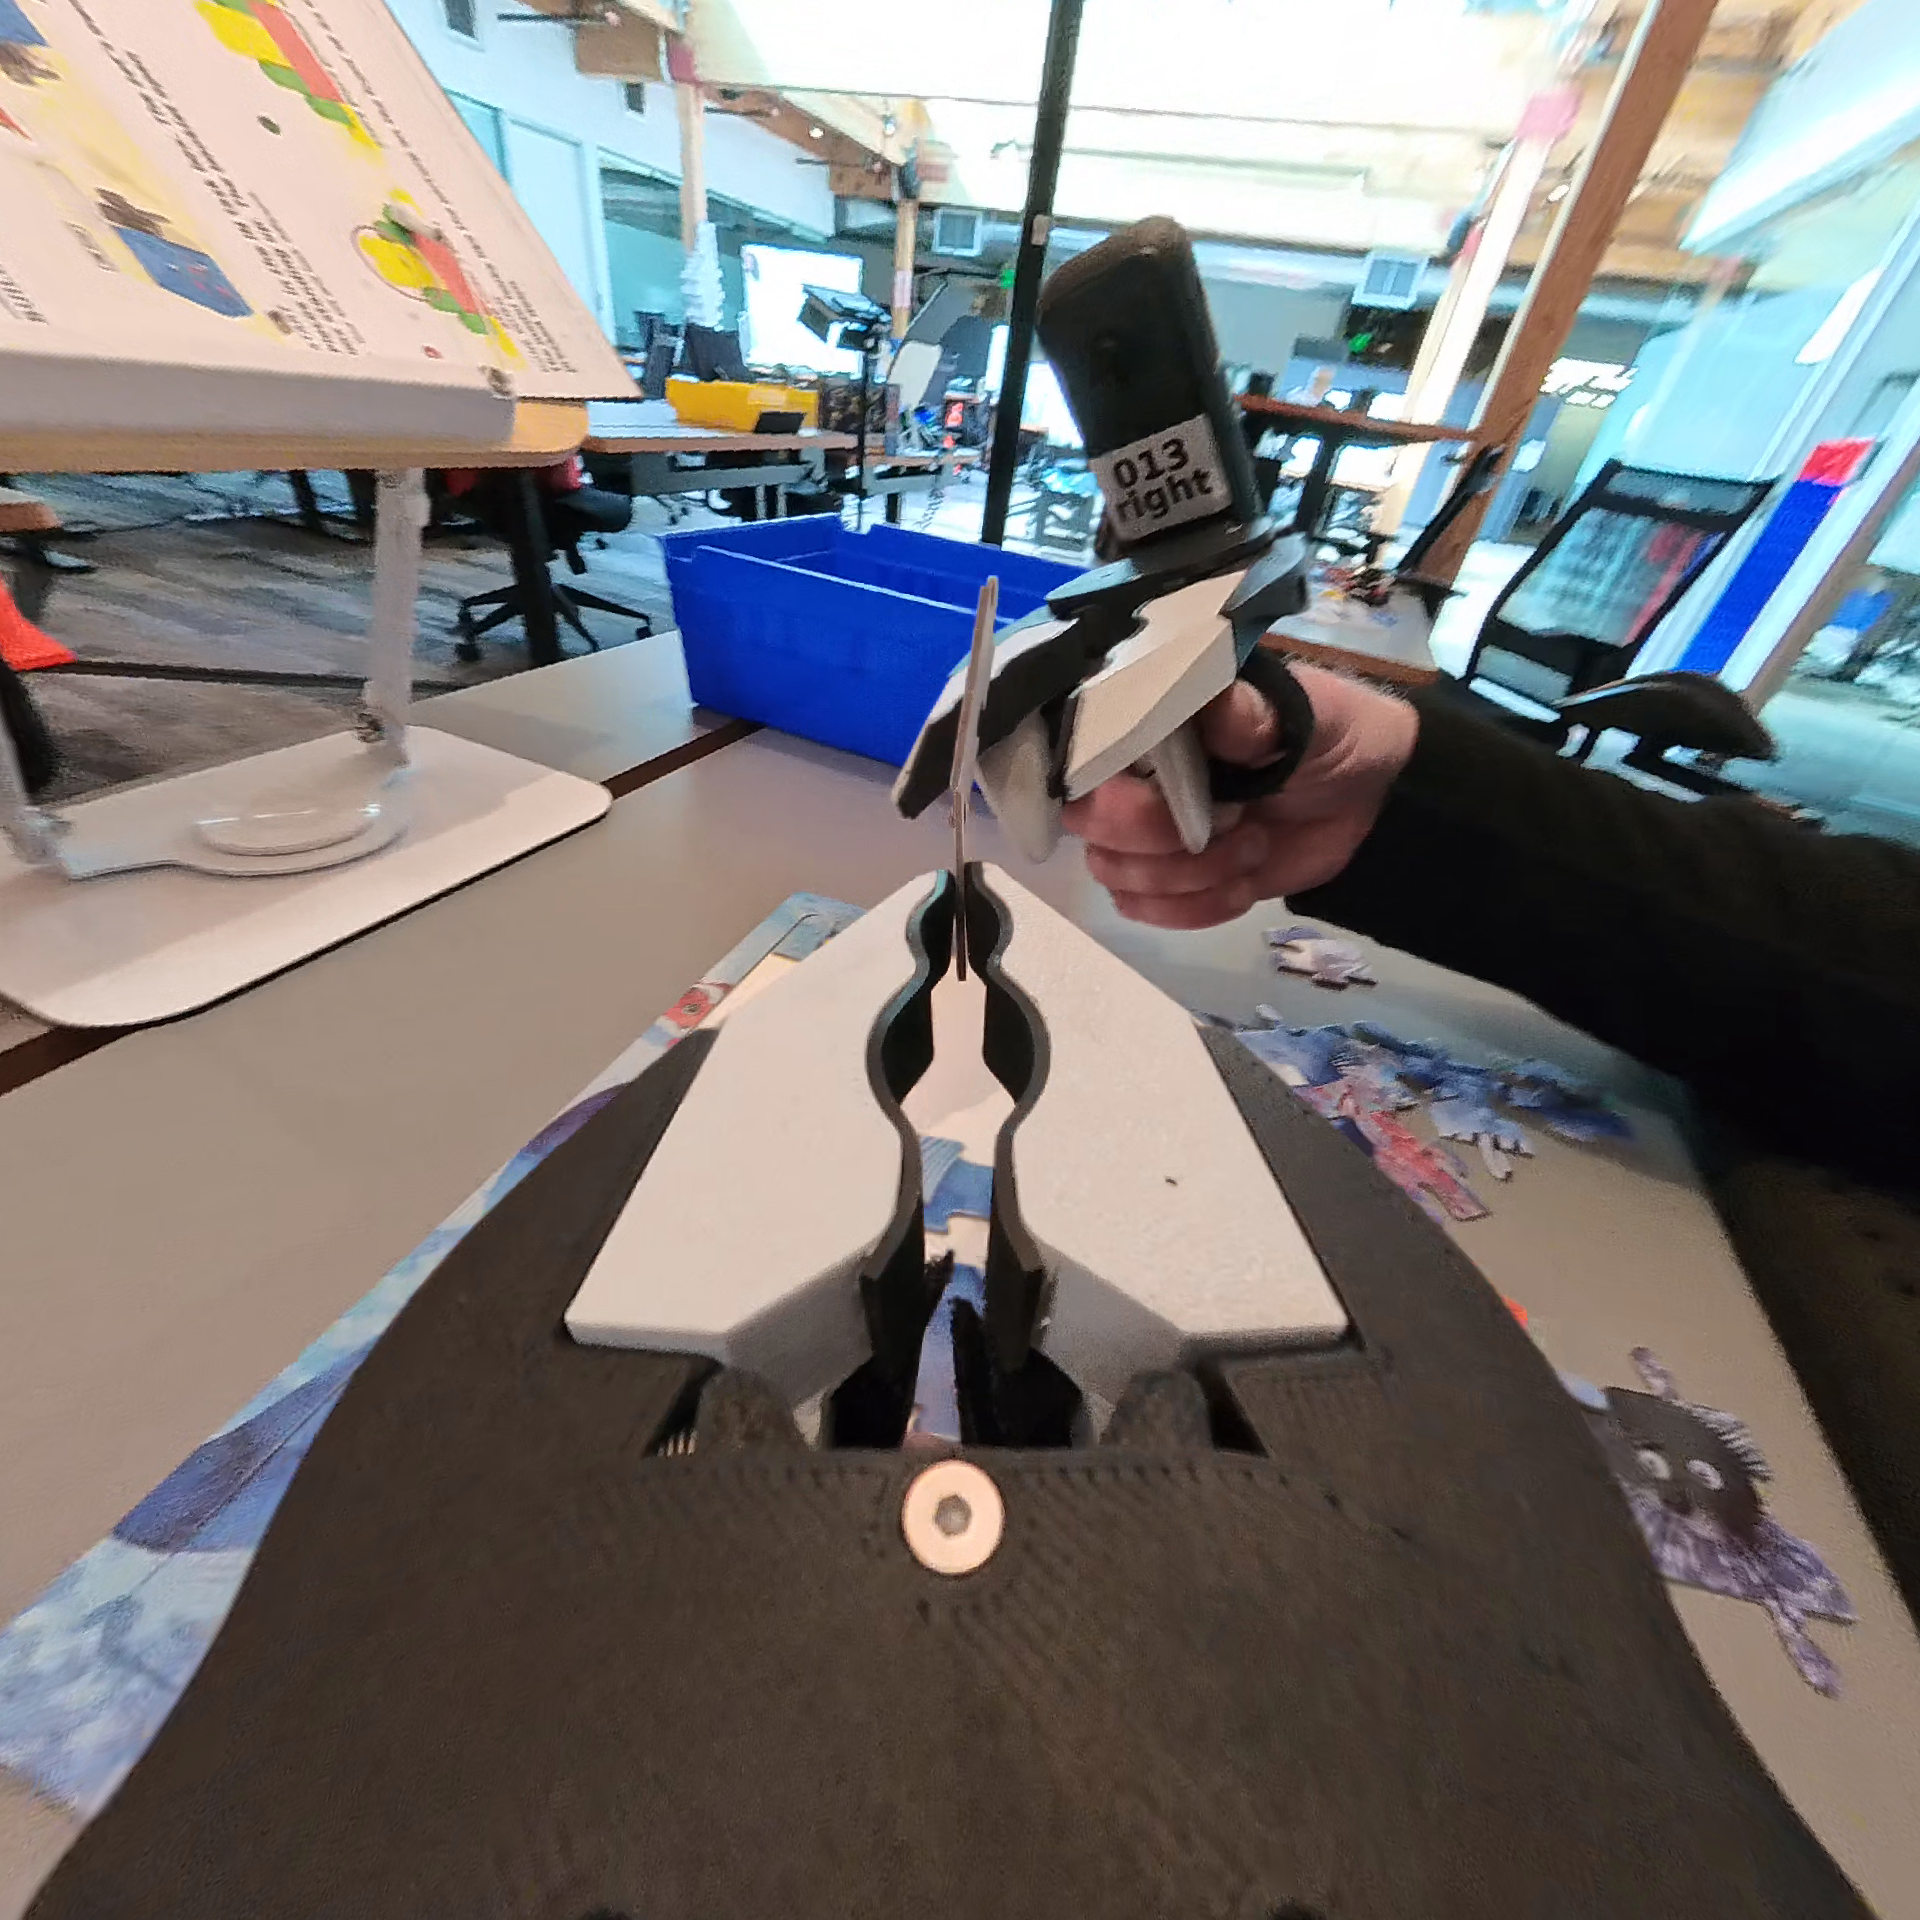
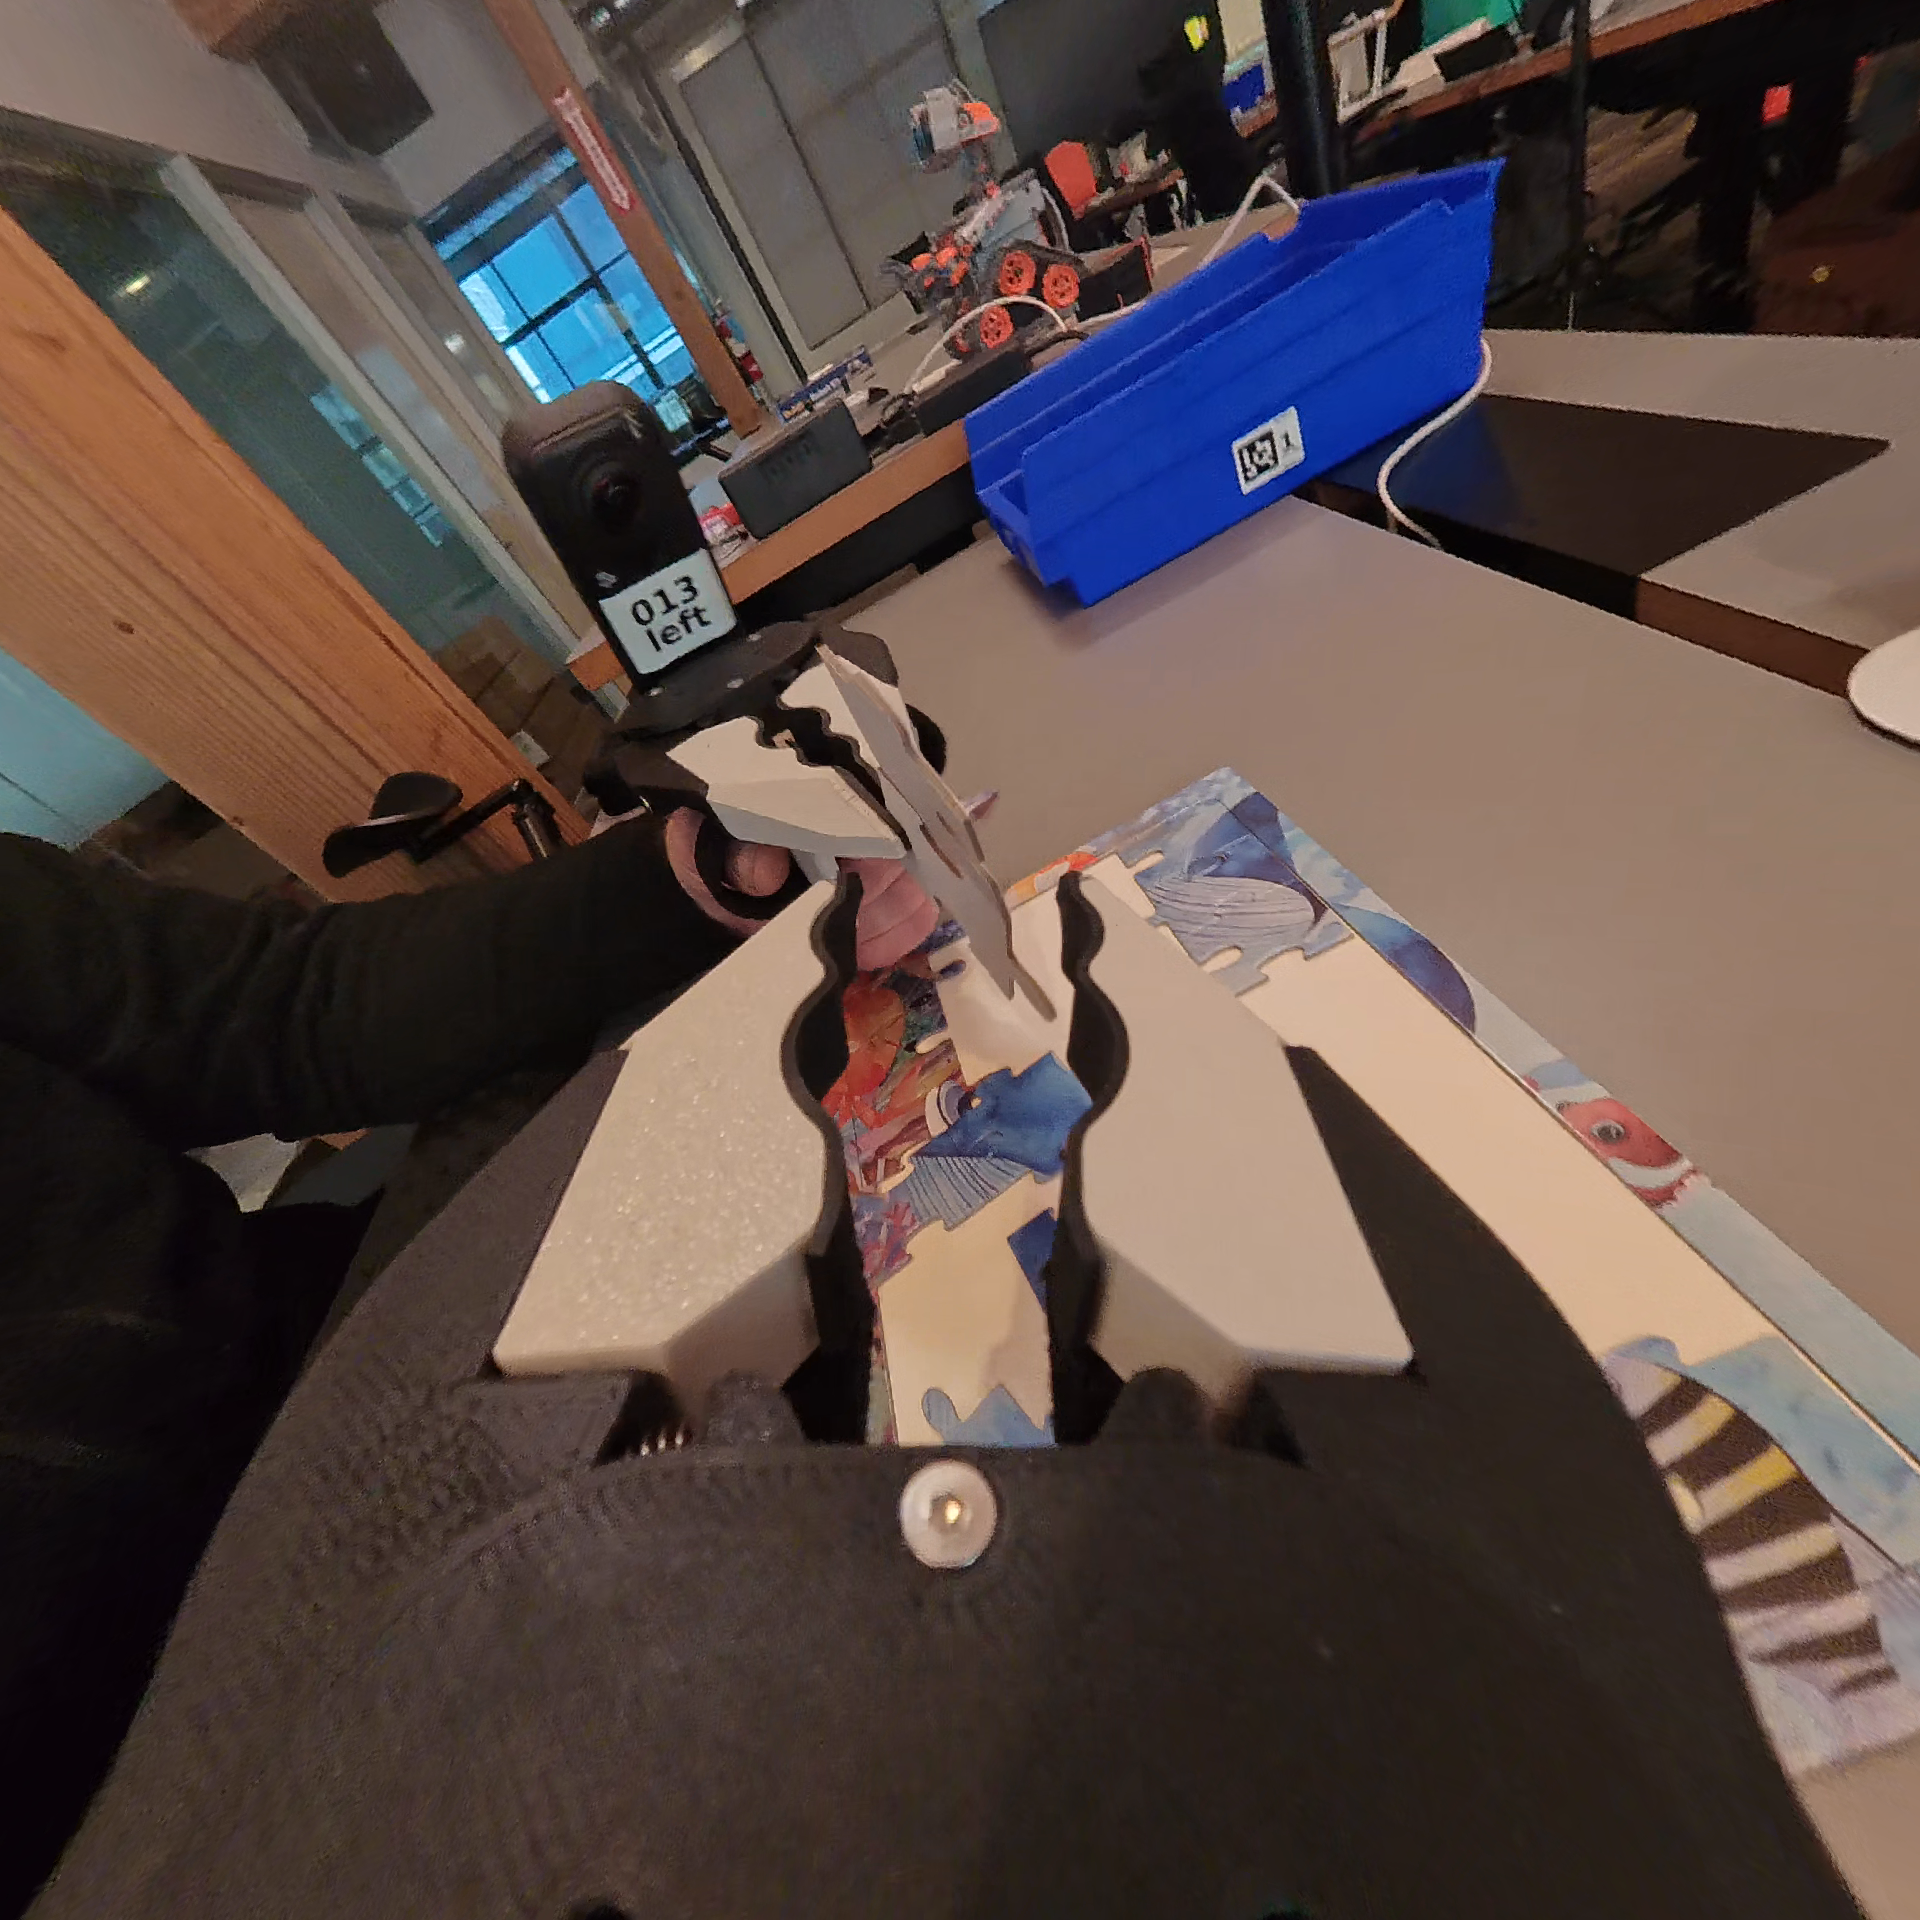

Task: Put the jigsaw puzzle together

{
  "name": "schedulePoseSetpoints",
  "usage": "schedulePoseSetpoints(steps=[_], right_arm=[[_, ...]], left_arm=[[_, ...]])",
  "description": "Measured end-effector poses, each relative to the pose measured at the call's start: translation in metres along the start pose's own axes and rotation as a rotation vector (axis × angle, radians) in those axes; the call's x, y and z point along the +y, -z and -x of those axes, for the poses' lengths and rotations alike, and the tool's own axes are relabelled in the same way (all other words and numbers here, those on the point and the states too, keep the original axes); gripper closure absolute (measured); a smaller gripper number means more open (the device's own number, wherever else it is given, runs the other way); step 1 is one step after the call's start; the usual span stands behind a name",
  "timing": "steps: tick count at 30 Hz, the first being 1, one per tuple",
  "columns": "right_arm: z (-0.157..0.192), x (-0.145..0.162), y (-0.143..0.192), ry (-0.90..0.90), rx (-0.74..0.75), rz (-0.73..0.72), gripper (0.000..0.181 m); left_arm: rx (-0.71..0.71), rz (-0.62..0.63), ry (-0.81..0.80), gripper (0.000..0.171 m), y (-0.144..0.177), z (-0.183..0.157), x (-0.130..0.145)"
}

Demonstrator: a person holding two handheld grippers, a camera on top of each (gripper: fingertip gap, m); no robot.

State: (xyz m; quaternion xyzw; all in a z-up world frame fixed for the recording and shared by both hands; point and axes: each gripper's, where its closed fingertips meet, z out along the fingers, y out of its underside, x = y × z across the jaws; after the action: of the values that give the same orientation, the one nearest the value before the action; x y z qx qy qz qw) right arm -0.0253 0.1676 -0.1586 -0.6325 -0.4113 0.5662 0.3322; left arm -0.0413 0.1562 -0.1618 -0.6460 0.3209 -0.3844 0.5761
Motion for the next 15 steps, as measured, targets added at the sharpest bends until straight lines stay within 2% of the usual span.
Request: schedulePoseSetpoints(steps=[4,7,9,13,15], right_arm=[[0.006,-0.006,-0.005,0.051,0.000,-0.023,0.178],[0.003,-0.007,-0.005,0.084,0.043,-0.017,0.181],[-0.003,-0.008,-0.003,0.098,0.089,-0.016,0.181],[-0.034,0.000,0.007,0.164,0.300,0.061,0.181],[-0.057,0.009,0.016,0.265,0.488,0.167,0.181]], left_arm=[[0.045,-0.037,0.056,0.171,0.002,-0.004,-0.005],[-0.019,-0.015,0.026,0.167,0.001,0.006,-0.002],[-0.086,-0.008,0.017,0.159,0.006,0.019,-0.003],[-0.210,0.037,-0.017,0.158,0.020,0.045,0.000],[-0.287,0.082,-0.039,0.160,0.026,0.058,0.005]])
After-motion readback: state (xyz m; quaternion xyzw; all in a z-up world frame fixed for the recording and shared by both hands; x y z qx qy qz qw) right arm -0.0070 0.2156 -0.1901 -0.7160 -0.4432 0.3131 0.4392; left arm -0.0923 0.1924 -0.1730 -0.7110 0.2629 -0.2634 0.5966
